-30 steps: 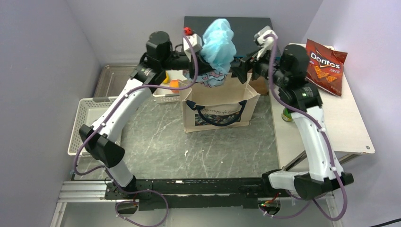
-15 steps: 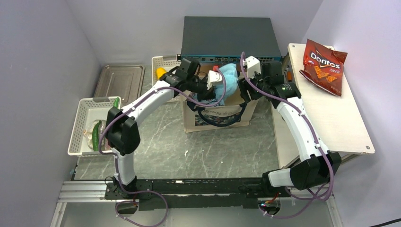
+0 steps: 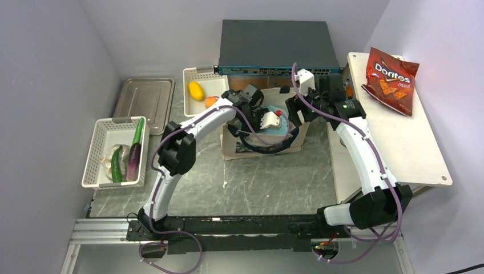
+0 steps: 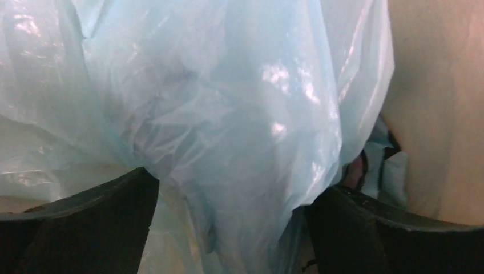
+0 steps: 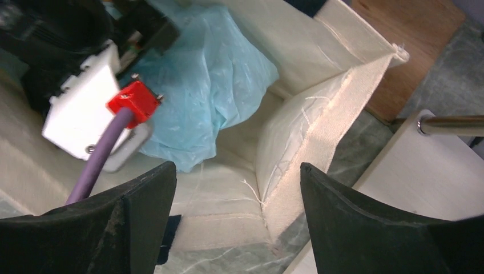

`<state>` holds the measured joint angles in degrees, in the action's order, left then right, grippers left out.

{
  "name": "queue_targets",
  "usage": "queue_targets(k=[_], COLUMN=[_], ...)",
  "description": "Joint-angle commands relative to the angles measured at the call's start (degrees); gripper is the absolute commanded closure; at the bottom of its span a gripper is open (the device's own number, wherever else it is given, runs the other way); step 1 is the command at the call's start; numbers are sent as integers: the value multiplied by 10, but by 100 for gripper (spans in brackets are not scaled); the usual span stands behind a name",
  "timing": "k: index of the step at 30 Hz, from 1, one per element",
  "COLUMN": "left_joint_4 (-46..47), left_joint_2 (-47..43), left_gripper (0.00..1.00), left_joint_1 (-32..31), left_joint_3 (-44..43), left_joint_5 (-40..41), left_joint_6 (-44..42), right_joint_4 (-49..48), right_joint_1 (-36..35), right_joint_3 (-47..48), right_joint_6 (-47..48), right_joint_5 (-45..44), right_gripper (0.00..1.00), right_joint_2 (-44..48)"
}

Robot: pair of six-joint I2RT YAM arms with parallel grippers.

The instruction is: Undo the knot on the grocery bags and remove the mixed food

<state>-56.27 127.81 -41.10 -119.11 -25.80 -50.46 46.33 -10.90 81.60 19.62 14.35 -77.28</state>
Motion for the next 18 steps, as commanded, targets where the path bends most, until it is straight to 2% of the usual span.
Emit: queue_targets(k=[1,3,6,11,14,18], left_joint_4=[14,61,112,112,118,211], left_joint_2=[-87,-145,-217,-240,-256,-346], left_gripper=[1,1,1,1,1,0], left_joint_1=[-4,-5,-5,-6,-4,44], left_joint_3=[10,52,87,59,46,95], left_joint_5=[-15,-36,-73,-101,-107,-141], left_joint_6=[12,27,46,53,79,207], right_joint_4=[-16,-36,-66,-154,-175,-168], right_joint_1=[4,4,4,-2,-22,-26], right_joint_3=[27,21,15,-1,-1,19], right_joint_6=[3,-7,-28,-95,-97,-80], right_joint_5=[45,60,95,177,167,154], right_gripper=[23,32,39,43,44,42], right_joint_2=[20,25,27,19,1,-5])
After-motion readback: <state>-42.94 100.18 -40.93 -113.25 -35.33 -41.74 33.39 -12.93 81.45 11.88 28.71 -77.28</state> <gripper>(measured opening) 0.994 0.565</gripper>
